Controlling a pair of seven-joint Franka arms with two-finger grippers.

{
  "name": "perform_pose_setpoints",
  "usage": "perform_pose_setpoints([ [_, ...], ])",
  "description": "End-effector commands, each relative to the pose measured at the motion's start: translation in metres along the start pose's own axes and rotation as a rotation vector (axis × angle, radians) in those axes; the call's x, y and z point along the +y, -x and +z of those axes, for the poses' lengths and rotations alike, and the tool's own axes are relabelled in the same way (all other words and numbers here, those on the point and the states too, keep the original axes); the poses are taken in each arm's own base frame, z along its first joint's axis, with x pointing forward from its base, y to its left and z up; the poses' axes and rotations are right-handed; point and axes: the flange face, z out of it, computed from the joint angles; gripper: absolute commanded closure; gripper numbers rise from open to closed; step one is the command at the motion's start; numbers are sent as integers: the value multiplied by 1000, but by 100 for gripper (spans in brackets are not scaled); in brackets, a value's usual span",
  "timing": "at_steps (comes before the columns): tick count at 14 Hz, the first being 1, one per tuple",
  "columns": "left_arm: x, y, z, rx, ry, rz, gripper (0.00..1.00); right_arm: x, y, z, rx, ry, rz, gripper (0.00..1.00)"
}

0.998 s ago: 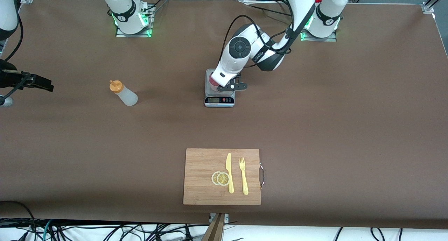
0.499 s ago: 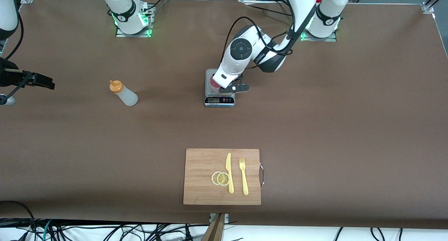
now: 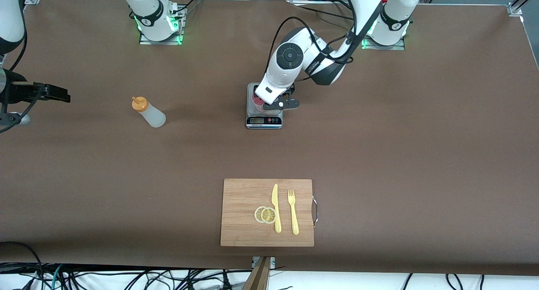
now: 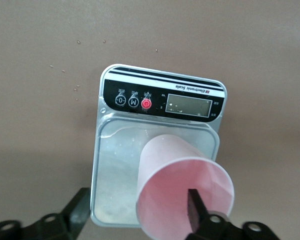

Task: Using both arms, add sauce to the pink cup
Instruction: 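Release the cup and raise the left gripper while the right gripper approaches the bottle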

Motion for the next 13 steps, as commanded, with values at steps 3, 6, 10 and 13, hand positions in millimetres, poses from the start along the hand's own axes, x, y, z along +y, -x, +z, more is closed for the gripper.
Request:
perform_pose_setpoints([
  [3, -10, 2, -48, 12, -30, 12, 0, 8, 1, 13, -31, -18, -294, 0],
  [6, -30, -15, -85, 20, -27, -30, 0, 26, -6, 34, -27, -99, -529, 0],
  [10, -102, -55, -165, 26, -37, 21, 0, 72, -17, 88, 33, -276, -858, 0],
  [13, -182, -83, -226, 10, -49, 61, 0, 88, -11, 107, 144, -388, -1003, 0],
])
